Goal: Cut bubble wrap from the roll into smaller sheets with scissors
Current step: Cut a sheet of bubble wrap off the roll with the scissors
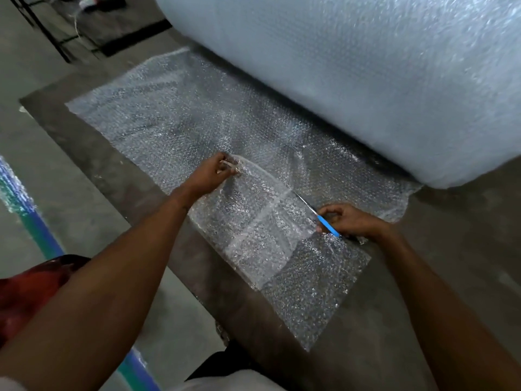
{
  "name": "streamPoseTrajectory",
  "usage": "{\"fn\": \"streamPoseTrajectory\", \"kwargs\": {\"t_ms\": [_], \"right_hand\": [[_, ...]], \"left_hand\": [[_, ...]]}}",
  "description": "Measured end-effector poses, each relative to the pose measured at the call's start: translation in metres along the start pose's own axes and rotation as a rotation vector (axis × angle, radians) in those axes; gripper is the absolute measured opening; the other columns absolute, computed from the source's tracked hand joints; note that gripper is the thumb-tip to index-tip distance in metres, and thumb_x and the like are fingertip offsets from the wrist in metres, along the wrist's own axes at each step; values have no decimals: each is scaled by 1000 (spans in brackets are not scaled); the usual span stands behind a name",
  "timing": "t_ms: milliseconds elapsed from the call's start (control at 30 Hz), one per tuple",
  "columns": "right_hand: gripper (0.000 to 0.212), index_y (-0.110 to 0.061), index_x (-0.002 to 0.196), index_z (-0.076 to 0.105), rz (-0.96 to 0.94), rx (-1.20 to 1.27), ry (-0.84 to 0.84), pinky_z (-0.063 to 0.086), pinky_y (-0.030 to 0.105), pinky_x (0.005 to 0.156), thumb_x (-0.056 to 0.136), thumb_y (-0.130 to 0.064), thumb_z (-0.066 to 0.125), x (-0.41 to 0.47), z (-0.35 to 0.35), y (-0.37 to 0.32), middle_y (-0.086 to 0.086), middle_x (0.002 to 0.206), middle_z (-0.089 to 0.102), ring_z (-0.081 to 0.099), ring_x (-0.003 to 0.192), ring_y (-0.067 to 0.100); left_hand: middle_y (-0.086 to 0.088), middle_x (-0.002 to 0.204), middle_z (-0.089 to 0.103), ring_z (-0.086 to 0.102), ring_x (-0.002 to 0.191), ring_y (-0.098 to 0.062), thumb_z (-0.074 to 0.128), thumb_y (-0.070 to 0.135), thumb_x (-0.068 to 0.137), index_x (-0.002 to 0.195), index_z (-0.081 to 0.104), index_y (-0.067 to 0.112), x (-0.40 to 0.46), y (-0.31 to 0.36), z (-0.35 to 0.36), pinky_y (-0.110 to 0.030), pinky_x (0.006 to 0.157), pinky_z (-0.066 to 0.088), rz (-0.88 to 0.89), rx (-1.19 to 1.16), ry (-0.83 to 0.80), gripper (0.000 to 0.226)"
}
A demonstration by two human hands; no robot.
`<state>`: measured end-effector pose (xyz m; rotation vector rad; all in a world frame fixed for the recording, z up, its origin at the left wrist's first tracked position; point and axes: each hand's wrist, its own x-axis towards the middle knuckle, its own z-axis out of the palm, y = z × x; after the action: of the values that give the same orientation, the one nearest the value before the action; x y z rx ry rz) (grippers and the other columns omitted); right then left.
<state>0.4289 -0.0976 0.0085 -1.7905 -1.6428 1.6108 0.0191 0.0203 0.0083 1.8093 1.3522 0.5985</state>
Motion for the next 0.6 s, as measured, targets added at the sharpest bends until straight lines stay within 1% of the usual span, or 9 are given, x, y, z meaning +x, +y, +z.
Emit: {"fn": "streamPoseTrajectory", "kwargs": {"t_ms": [67,100,200,267,333,400,433,533,600], "right_hand": [[35,-13,111,74,19,-46,3,52,11,67,83,0,89,2,-1,-1,-4,94,78,71,80,2],[35,-14,111,73,22,-58,-6,52,11,67,83,1,88,2,-3,-1,-3,94,77,70,76,-1],[35,-20,108,75,41,-88,-27,60,25,78,82,-5,92,4,-8,1,7,103,80,74,82,6],[36,-26,109,78,54,-104,-44,60,42,76,79,-21,97,4,-12,7,10,104,81,70,83,23],[36,-30,109,78,87,-124,-55,53,40,68,79,-25,97,0,-16,10,12,97,80,66,78,26],[35,-26,111,78,97,-141,-60,54,37,70,80,-21,95,-5,-19,10,12,100,80,69,81,21],[37,-24,113,78,103,-154,-75,55,38,72,80,-23,96,-7,-21,9,11,101,81,70,82,20],[43,-28,115,77,140,-219,-130,57,44,75,77,-32,97,-9,-26,10,10,99,82,72,81,24],[36,-29,115,75,154,-240,-135,58,41,71,84,-22,92,-10,-29,10,-1,89,81,71,77,20]], "left_hand": [[-6,113,74,70,98,-13,68,12,106,128,64,1,6,-5,-4,-4,79,47,23,49,29,25],[-4,114,74,70,98,-13,69,12,105,128,64,2,11,-8,-6,-6,81,48,28,72,37,26],[-1,110,75,73,95,-8,71,14,104,125,67,5,25,-19,-13,-28,89,55,35,119,33,23],[2,105,73,70,90,9,70,10,104,122,66,2,33,-25,-19,-19,84,53,35,130,28,20],[4,104,73,70,85,14,68,7,105,121,65,2,42,-28,-23,-10,80,52,22,115,43,17],[7,102,74,73,88,7,67,5,105,120,66,6,47,-30,-25,-10,82,53,1,124,84,15],[5,103,76,76,92,-4,67,6,104,119,67,9,48,-31,-25,-12,86,53,-8,137,108,16],[-3,105,79,77,100,-26,71,16,102,113,66,29,47,-36,-21,-36,93,58,-33,159,128,18],[-10,109,79,75,103,-33,76,32,100,123,63,24,44,-37,-17,-42,89,56,-66,232,138,27]]}}
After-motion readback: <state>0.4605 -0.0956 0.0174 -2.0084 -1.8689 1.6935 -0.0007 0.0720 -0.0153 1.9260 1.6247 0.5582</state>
